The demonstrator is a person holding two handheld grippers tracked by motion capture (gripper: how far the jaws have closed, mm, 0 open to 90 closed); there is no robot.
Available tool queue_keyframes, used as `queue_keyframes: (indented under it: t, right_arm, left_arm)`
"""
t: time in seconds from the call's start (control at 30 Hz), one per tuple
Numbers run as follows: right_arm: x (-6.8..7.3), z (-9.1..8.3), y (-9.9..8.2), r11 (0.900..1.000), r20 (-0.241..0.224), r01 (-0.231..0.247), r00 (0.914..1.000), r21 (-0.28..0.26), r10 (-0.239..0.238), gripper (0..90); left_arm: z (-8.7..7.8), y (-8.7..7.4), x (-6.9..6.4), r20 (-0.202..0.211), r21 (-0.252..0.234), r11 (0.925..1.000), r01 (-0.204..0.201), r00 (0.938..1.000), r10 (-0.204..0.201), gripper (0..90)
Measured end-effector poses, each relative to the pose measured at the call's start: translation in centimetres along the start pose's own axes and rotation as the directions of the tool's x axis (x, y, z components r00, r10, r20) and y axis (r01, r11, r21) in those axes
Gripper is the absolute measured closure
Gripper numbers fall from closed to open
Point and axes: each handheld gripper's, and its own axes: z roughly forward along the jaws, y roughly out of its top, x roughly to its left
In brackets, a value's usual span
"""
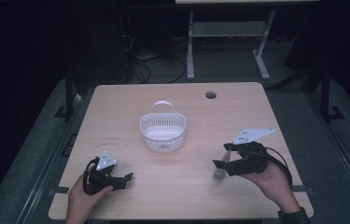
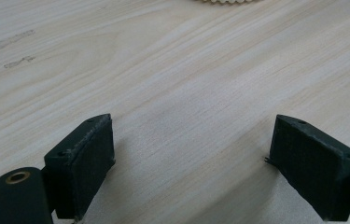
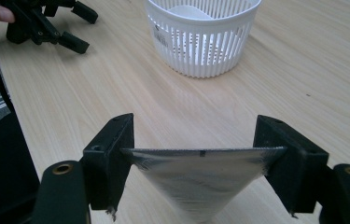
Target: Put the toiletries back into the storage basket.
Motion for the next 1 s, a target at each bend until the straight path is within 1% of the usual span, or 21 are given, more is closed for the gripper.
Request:
queue_keyframes:
  t: [0.17, 0.6, 0.87, 1.0]
  right_arm:
    - [-0.1, 0.0, 0.2, 1.0, -0.002, 0.0, 1.0, -0.007, 0.0, 29.8]
    - [-0.6, 0.0, 1.6, 0.9999, 0.002, 0.01, 1.0, -0.01, -0.01, 29.8]
    - [-1.0, -0.1, 2.9, 0.9996, 0.003, 0.013, 0.9999, -0.027, -0.013, 29.8]
    - [-1.3, 0.1, 3.4, 0.9991, 0.002, 0.014, 0.9999, -0.04, -0.014, 29.8]
  left_arm:
    - [0.0, 0.0, 0.0, 0.0, 0.0, 1.0, 0.0, 1.0, 0.0, 12.7]
    - [0.0, 0.0, 0.0, 0.001, 0.001, 1.0, -0.001, 1.0, 0.001, 12.8]
    - [0.0, 0.0, 0.0, 0.001, 0.003, 1.0, -0.001, 1.0, 0.001, 12.8]
    - [0.0, 0.0, 0.0, 0.001, 0.002, 1.0, 0.0, 1.0, 0.0, 12.8]
